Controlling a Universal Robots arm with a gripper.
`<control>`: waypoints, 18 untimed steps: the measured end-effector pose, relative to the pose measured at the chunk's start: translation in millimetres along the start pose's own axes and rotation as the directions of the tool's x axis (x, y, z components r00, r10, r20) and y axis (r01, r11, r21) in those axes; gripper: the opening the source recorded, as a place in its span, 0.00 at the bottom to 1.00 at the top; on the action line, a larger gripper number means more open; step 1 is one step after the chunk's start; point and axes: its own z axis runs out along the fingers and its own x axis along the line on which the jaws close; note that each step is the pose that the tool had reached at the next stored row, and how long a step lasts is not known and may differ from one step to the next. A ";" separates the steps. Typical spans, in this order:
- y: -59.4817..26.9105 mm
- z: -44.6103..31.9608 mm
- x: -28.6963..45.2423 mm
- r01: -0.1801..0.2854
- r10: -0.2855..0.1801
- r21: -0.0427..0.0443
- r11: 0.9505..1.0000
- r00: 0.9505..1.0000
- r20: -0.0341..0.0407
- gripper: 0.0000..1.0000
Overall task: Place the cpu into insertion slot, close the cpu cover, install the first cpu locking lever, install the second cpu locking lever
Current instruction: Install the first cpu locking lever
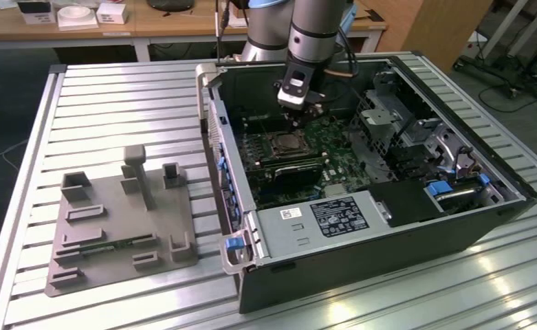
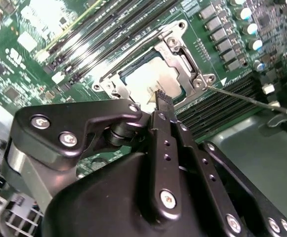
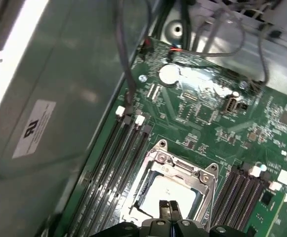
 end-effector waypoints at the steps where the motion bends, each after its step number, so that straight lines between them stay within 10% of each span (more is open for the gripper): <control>1: 0.0 0.1 0.0 0.017 -0.017 0.000 1.000 1.000 0.000 0.10; 9: 0.0 1.0 0.0 0.162 -0.162 0.000 0.987 0.987 -0.002 0.10; 18: 0.0 2.2 0.0 0.322 -0.322 0.000 0.947 0.947 -0.005 0.10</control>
